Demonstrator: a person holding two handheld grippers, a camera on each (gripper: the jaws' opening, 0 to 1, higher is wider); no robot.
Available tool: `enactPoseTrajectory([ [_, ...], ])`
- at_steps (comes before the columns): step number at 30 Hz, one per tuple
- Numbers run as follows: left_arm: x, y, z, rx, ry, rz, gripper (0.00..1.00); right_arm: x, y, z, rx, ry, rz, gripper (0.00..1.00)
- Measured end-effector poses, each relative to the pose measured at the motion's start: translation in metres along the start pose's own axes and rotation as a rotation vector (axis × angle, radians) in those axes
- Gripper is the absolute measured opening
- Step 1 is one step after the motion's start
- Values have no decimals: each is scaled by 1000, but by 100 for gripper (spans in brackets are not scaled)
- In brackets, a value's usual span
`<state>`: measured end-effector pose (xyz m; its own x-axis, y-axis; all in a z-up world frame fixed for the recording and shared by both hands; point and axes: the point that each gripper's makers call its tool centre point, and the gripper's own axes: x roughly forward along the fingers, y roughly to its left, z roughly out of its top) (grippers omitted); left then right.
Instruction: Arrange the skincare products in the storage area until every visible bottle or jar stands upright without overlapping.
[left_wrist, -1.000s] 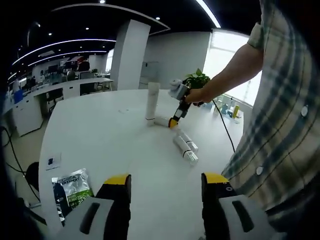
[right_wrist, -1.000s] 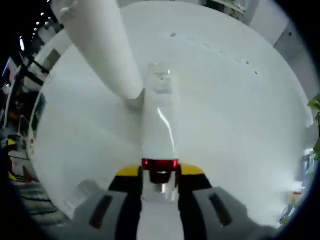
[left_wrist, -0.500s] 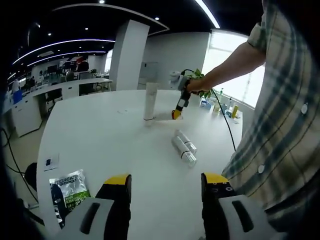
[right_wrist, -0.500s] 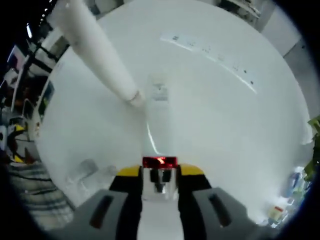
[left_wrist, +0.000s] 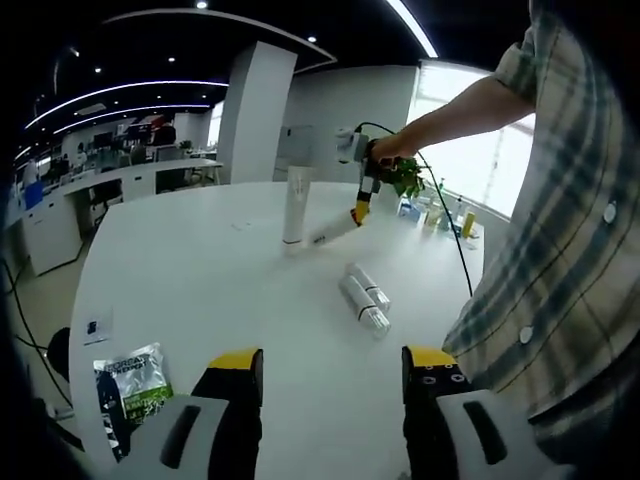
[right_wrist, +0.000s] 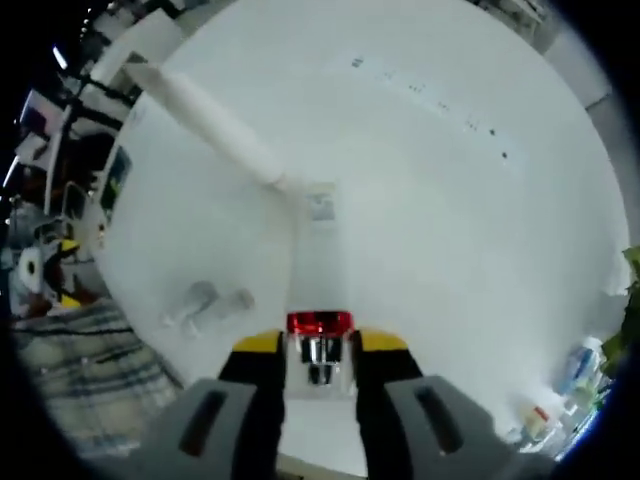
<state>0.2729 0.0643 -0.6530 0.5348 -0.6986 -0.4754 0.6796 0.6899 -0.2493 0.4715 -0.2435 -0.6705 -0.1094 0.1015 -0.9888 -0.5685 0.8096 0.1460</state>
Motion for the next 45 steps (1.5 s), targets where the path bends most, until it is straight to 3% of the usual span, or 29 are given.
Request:
enactPoseTrajectory([
  [5, 1, -3, -4, -7, 3, 5, 57, -6, 1, -7, 8, 62, 26, 23],
  [10, 0, -7, -4, -14, -1, 14, 57, -13, 6, -26, 7, 184, 54, 24],
  [22, 0, -9, -8, -31, -5, 31, 57, -22, 5, -49, -9, 322, 61, 24],
  [26, 2, -10, -6, -35, -7, 35, 57, -23, 3, -58, 30, 377, 72, 24],
  [34, 0, -10, -10, -36, 5, 43, 57, -24, 4, -55, 72, 422, 70, 25],
  [45, -10, -5, -14, -37, 16, 68, 57, -23, 11, -57, 79, 540, 76, 25],
])
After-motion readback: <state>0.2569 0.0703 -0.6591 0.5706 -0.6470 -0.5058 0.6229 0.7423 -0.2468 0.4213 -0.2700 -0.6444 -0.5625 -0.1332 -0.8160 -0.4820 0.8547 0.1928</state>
